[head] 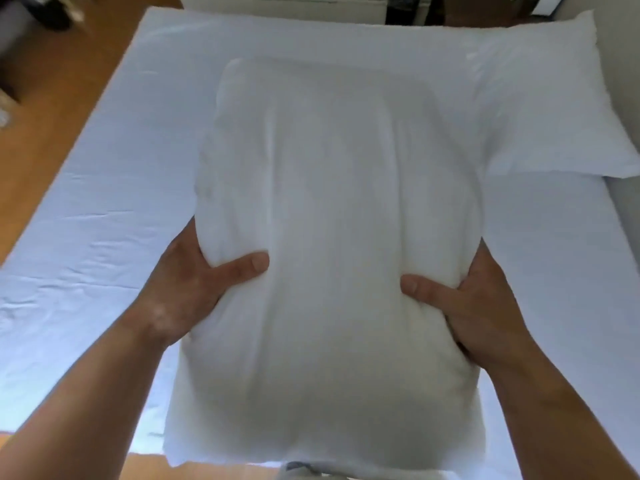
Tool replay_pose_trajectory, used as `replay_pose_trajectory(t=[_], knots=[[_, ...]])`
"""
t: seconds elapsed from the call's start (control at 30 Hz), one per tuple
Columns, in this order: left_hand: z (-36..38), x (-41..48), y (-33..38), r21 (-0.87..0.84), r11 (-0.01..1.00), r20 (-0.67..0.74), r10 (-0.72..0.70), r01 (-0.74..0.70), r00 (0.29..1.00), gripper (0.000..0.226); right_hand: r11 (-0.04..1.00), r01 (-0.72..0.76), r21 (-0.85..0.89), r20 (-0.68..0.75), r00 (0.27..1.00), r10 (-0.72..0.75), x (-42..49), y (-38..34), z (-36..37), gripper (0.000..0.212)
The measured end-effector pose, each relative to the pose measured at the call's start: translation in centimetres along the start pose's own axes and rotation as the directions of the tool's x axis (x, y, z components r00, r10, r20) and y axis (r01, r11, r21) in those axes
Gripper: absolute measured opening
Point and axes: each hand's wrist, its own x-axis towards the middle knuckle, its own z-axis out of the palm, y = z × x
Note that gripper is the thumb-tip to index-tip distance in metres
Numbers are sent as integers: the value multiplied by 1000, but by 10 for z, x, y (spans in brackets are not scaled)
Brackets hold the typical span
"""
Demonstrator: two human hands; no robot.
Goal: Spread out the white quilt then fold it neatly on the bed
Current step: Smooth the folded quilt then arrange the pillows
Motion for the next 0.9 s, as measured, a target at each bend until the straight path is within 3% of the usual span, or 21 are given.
replay_pose_trajectory(t=[0.13, 0.27, 0.43, 0.5, 0.63, 0.7, 0.77, 0.83, 0.9], knots=[[-106, 7, -47, 47, 997, -69, -55, 58, 996, 93, 999, -17, 47, 170, 985, 9, 14, -10, 117, 71], [-177, 20, -94, 63, 992, -120, -101, 109, 988, 104, 997, -54, 55, 290, 956, 36, 31, -4, 210, 82], [-229, 49, -162, 71, 987, -178, -130, 145, 975, 77, 996, -71, -61, 371, 924, 89, 56, 20, 286, 92], [-237, 64, -199, 109, 967, -217, -203, 230, 955, 82, 974, -84, -213, 410, 897, 167, 65, 43, 305, 99], [-213, 79, -276, 314, 844, -112, -421, 434, 900, 116, 854, -182, -488, 476, 764, 435, 68, 91, 315, 109], [-178, 79, -307, 452, 796, 40, -470, 403, 882, 113, 821, -194, -537, 480, 730, 487, 67, 104, 313, 104], [-138, 72, -327, 619, 697, 74, -511, 363, 856, 103, 811, -171, -559, 486, 725, 488, 65, 112, 305, 100], [-97, 66, -330, 710, 584, -32, -532, 394, 846, 94, 823, -165, -544, 468, 754, 461, 65, 116, 288, 95], [-58, 65, -318, 733, 571, -71, -477, 370, 876, 85, 830, -191, -525, 397, 807, 437, 69, 120, 257, 87]])
